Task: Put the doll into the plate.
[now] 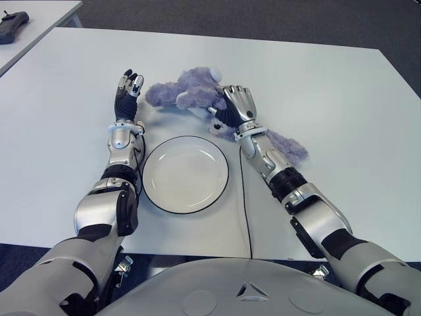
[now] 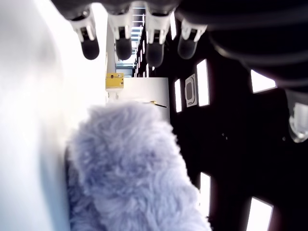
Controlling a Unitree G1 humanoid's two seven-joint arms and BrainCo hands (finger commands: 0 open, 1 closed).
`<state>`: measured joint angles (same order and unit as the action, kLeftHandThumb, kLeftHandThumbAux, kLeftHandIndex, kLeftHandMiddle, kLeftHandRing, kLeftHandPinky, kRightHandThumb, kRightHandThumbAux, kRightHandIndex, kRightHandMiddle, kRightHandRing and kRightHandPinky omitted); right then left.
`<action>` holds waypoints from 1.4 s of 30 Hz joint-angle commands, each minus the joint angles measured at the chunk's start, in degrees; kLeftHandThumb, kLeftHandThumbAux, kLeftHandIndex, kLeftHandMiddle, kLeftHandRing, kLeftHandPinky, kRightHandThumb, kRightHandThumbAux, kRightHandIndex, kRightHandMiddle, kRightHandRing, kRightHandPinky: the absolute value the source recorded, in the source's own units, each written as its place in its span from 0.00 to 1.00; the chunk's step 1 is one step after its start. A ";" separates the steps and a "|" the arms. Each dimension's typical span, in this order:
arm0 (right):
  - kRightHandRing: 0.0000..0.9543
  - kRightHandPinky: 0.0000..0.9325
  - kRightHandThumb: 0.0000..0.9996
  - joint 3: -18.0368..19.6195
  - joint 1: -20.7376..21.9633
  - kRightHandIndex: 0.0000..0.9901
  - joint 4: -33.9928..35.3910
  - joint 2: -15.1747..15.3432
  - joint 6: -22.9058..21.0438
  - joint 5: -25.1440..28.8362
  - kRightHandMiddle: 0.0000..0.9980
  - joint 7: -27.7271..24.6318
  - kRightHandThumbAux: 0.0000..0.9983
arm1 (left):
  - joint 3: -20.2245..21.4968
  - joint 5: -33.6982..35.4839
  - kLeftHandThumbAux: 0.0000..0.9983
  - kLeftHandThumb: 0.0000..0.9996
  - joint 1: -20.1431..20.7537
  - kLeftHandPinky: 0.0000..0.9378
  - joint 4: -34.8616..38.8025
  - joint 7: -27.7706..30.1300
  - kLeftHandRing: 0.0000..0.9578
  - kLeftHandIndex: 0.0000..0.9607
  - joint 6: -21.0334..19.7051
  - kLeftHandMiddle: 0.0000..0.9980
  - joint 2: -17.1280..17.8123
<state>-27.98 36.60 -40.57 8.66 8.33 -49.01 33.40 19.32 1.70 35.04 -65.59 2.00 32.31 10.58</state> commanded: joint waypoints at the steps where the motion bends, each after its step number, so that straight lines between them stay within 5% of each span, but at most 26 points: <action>1: 0.82 0.92 0.53 0.26 -2.79 0.66 -7.59 0.01 2.95 2.41 0.77 2.70 0.46 | 1.10 2.42 0.37 0.00 -15.68 0.00 -8.37 2.24 0.03 0.05 -0.10 0.10 -6.09; 10: 0.89 0.93 0.61 1.55 -2.76 0.76 -11.18 0.61 8.18 4.15 0.85 4.95 0.64 | 1.28 2.62 0.37 0.00 -15.68 0.00 -8.39 2.45 0.03 0.04 -0.11 0.10 -6.12; 15: 0.90 0.87 0.62 2.01 -2.23 0.80 -12.70 0.70 10.42 5.56 0.86 4.05 0.66 | 1.59 3.00 0.37 0.00 -15.73 0.00 -8.31 2.98 0.04 0.06 0.06 0.10 -6.10; 28: 0.90 0.91 0.70 3.02 -0.88 0.80 -12.79 1.70 11.61 8.11 0.85 1.42 0.68 | 1.93 3.10 0.37 0.00 -15.57 0.00 -8.42 3.25 0.05 0.06 -0.13 0.11 -6.18; 42: 0.90 0.89 0.60 6.74 0.26 0.79 -7.11 5.57 18.00 12.05 0.87 0.11 0.70 | 1.26 2.22 0.37 0.00 -15.46 0.00 -8.55 2.05 0.04 0.07 -0.12 0.10 -6.29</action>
<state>-23.43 38.81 -48.91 10.72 24.51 -39.79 36.07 19.45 1.73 35.09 -65.55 3.62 32.31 10.40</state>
